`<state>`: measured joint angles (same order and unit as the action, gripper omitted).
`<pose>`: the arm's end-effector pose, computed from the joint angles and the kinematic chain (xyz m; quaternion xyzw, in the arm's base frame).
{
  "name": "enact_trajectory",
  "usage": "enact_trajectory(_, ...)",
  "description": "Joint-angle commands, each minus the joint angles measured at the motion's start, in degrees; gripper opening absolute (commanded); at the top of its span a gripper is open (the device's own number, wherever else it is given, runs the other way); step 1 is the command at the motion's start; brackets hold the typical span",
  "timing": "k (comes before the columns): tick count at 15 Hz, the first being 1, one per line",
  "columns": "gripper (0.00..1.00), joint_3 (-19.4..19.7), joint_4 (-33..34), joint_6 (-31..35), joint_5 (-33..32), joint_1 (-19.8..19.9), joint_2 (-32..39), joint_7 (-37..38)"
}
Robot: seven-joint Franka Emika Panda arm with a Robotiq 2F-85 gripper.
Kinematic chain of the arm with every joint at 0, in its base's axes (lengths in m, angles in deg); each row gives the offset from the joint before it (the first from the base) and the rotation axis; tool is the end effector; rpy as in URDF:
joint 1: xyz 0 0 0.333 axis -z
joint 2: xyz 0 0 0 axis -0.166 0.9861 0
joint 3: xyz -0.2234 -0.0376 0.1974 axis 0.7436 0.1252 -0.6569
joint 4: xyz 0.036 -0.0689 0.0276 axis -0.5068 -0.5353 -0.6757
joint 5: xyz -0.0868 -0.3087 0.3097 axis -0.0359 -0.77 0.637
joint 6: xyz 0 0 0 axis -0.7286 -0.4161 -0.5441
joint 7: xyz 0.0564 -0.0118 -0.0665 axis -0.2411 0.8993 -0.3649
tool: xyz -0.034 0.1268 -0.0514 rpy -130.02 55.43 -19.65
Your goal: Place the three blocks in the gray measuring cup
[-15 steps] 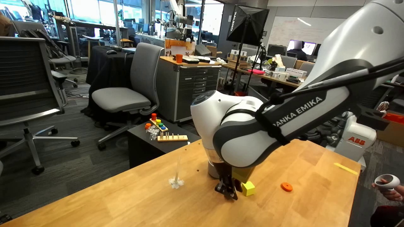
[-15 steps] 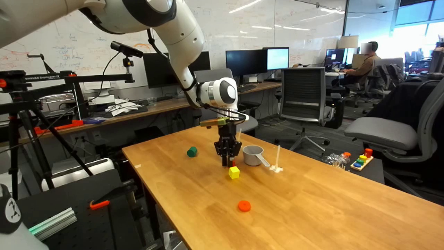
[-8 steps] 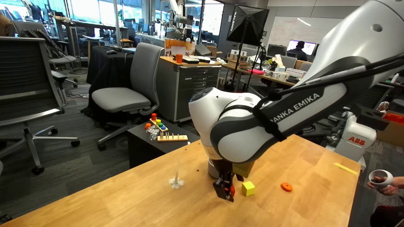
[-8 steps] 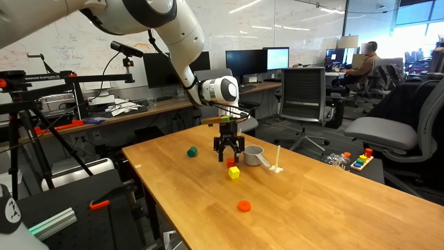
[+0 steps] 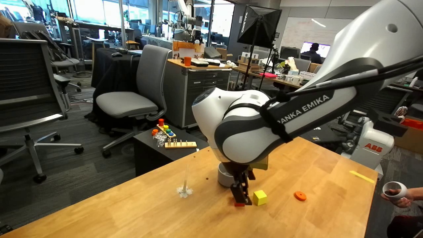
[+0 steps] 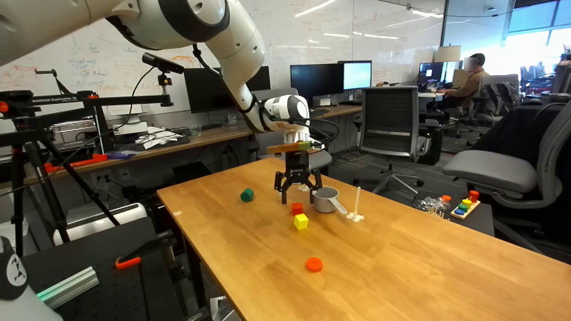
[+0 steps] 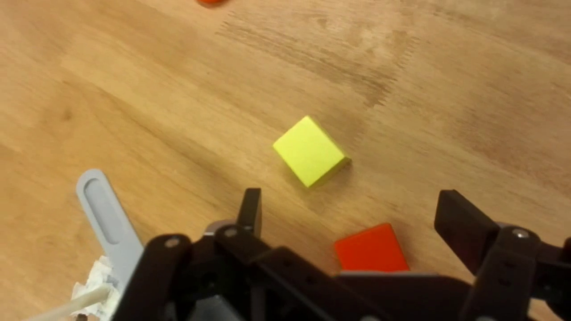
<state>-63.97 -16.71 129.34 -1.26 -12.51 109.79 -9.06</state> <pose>0.6452 0.2288 -0.0051 0.9215 0.2696 -0.2197 0.1730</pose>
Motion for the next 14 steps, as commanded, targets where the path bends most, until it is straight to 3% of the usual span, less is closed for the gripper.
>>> enact_trajectory(1,1.00,-0.5,4.9,-2.9,-1.5,0.4,3.1,-0.9)
enact_trajectory(3,1.00,-0.5,4.5,-1.7,-0.5,0.5,3.0,1.2)
enact_trajectory(11,1.00,-2.1,5.1,-3.0,1.1,2.6,3.5,-1.6)
enact_trajectory(13,1.00,-2.0,5.4,-2.3,1.4,2.5,3.9,0.1)
enact_trajectory(14,1.00,-0.7,5.1,0.8,1.3,1.6,3.8,5.8)
